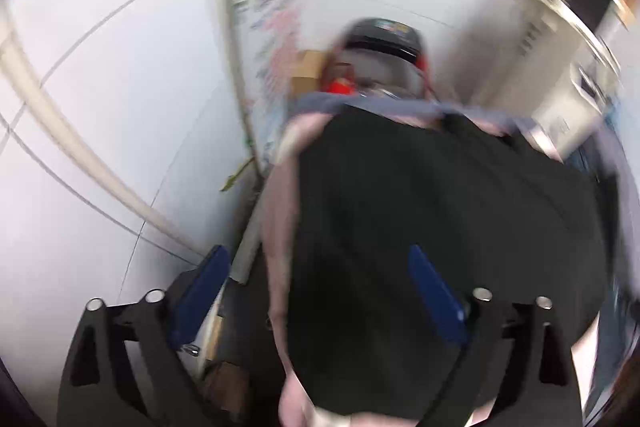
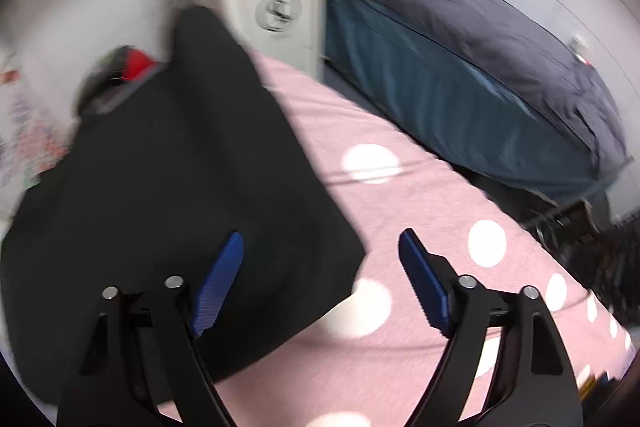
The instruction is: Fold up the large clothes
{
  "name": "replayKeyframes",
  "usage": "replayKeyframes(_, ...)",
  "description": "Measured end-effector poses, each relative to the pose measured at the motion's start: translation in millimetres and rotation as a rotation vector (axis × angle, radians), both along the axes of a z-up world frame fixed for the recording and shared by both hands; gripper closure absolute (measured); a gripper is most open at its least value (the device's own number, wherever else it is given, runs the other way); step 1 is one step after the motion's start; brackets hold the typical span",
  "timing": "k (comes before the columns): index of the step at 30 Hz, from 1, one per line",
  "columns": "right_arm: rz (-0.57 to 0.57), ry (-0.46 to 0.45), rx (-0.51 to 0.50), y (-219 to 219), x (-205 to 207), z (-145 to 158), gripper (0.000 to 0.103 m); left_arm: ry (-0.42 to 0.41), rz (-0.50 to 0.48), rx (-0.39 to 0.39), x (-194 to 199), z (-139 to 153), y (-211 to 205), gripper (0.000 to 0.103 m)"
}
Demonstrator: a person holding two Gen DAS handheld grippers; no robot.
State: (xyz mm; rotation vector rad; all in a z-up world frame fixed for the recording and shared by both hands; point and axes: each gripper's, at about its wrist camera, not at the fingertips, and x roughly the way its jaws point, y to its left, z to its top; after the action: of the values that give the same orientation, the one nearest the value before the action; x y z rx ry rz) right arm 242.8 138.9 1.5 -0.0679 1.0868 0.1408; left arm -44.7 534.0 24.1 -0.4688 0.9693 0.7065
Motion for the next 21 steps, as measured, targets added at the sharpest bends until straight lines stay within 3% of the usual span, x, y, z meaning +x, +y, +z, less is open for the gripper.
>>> replayKeyframes(4,0.201,0.057,0.102,28,-51,29,0.018,0.036,-0.189,0.018,19,13,-72,0.006)
replayKeyframes(8,0.309,0.062,0.087,58,-93,48,0.014,0.103,-0.281,0.012,40,9,-110,0.006)
replayKeyframes(13,0.359,0.034,0.008,78,-119,58,0.014,0.204,-0.257,0.062,39,2,-115,0.007)
replayKeyframes(21,0.368,0.064,0.0,89,-142,62,0.014,0.282,-0.27,0.124,30,0,-120,0.007)
